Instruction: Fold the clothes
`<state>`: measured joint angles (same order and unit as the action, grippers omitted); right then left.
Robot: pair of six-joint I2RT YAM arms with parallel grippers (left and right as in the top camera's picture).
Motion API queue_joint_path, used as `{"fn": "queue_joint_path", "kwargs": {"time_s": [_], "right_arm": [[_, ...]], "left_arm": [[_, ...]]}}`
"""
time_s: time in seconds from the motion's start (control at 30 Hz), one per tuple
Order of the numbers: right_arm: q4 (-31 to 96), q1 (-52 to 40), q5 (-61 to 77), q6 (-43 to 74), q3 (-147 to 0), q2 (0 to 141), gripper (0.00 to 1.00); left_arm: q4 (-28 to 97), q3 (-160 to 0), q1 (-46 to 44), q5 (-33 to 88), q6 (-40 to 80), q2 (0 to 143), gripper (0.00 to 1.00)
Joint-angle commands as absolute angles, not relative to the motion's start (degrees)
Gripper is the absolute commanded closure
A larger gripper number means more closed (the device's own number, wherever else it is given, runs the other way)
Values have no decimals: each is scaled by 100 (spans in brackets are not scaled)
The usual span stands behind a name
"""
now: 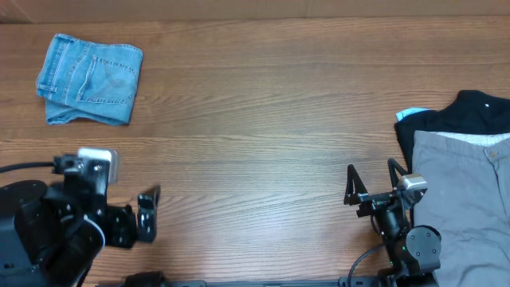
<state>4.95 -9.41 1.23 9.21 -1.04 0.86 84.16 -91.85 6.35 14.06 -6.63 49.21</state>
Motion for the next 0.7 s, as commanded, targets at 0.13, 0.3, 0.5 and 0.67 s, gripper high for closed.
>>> {"fn": "queue_joint_path", "kwargs": {"time_s": [0.13,0.3,0.5,0.67], "right_arm": [[467,-926,130,915,-45,27,0],[467,-926,130,915,-45,27,0],[467,-926,132,915,-45,27,0],[467,-926,132,915,-45,27,0]], "left_arm": [[6490,-7380,395,1424,-773,3798,0],[4862,-5315,145,1426,-773,2394,0],[3979,-3529,117,1507,-768,978,0],[3507,-2388,-14,1509,-768,67,0]]}}
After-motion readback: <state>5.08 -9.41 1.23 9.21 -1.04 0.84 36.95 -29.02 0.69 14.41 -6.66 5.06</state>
